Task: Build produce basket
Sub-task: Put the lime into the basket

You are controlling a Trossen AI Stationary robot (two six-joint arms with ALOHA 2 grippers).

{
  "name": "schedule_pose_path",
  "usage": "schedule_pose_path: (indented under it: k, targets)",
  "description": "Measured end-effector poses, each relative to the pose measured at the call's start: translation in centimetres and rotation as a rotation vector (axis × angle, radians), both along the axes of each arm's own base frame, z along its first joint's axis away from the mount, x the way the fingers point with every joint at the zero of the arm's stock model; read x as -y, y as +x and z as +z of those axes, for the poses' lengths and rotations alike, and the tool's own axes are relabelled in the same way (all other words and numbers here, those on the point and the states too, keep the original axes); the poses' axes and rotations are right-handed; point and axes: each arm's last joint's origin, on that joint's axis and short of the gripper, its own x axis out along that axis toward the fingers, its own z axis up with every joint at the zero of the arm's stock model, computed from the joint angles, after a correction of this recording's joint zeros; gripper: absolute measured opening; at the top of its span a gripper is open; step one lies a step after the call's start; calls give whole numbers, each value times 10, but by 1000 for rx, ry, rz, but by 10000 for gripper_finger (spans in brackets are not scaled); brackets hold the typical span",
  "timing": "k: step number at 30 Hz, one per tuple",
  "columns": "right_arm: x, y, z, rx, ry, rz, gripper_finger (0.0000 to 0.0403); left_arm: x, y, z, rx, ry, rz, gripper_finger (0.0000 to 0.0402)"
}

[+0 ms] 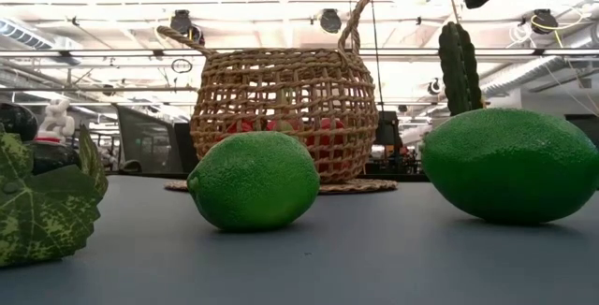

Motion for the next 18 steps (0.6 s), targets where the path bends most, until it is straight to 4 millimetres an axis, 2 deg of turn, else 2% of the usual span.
schedule_pose_path:
  k: [8, 12, 18]
  targets:
    - [-13, -8, 0, -8, 42, 62, 359, -7, 7, 0, 9, -36, 24, 390]
    - [-19, -13, -1, -18, 43, 94, 359, -1, 6, 5, 35, -56, 3, 390]
    - [-21, -16, -3, -27, 27, 67, 359, 12, -2, 9, 81, 9, 31, 390]
